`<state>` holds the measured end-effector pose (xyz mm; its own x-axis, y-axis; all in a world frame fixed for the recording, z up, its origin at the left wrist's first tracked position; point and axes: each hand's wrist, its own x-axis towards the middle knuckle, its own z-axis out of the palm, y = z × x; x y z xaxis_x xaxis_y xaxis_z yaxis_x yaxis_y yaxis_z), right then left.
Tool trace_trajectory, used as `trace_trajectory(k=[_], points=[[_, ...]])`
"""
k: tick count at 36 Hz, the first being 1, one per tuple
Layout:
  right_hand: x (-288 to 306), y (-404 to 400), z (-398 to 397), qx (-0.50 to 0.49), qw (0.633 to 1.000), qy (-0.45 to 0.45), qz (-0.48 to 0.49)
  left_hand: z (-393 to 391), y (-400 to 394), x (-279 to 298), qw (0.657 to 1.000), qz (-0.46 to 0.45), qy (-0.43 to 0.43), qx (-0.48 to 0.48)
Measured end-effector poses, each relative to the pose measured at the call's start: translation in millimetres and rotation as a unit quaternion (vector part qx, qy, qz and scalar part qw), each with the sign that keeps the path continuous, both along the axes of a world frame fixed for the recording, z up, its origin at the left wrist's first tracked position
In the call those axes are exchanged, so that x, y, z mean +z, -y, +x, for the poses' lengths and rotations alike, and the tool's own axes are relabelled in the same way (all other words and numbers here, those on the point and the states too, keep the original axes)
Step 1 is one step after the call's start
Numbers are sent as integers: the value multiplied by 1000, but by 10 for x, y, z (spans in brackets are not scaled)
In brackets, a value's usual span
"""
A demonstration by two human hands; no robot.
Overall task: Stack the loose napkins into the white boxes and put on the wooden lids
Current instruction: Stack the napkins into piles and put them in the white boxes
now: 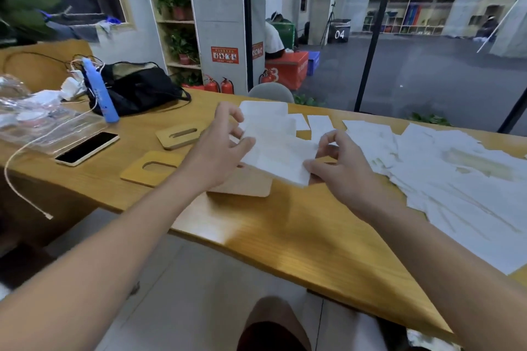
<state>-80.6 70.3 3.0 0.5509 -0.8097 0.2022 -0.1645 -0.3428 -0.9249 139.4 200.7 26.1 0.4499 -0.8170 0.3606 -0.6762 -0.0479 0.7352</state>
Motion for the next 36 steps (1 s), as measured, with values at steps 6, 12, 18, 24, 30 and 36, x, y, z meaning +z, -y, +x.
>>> trace_trajectory(k=[6, 12, 18, 24, 30, 36], points=[[82, 161, 749, -17, 997, -17, -75, 540, 63, -110, 996, 16, 68, 48], [5, 252, 1092, -29, 990, -89, -103, 851, 120, -269, 986, 103, 106, 70], [-74, 265, 1115, -6, 956, -178, -233, 923, 161, -343, 949, 188, 234, 92], [-13, 313, 1101, -3, 895, -253, -367, 962, 205, -249, 913, 251, 314, 69], [20, 371, 1177, 64, 910, -293, -285, 853, 322, -110, 923, 212, 319, 22], [-16, 417, 1235, 66, 915, -306, -254, 817, 381, -95, 923, 285, 257, -21]])
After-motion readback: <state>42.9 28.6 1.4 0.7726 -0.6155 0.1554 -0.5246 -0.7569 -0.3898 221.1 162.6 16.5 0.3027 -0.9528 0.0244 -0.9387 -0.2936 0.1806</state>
